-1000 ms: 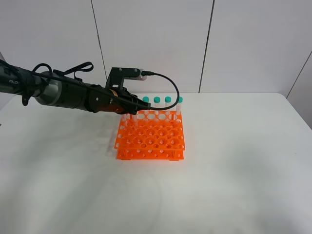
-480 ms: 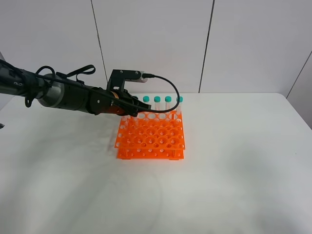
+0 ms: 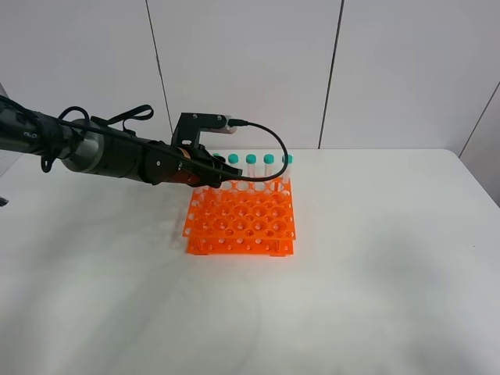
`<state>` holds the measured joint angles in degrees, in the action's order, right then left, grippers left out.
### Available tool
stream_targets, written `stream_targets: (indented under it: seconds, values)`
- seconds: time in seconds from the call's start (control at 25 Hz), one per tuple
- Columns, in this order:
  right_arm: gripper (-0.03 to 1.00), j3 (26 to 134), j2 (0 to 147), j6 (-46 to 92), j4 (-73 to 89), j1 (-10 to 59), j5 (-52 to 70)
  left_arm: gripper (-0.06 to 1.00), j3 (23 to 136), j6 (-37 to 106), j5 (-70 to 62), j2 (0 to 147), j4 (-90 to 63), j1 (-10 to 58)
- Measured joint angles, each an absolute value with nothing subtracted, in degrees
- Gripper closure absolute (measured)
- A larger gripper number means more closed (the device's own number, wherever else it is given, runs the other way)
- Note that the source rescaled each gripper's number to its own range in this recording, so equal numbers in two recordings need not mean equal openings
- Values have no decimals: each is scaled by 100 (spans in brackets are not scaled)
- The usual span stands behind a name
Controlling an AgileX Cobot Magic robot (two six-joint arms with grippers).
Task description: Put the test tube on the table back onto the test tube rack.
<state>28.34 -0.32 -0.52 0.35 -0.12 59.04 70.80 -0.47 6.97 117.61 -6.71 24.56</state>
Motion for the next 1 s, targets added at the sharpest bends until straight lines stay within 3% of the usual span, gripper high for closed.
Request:
stream_targets:
  seconds: [0.24, 1.0]
  values:
    - [51, 2834, -32, -52, 35, -12, 5904, 52, 7080, -47, 695, 11767, -671, 2456]
    - [51, 2834, -32, -52, 51, -12, 5904, 51, 7080, -202, 507, 11274, -671, 2463]
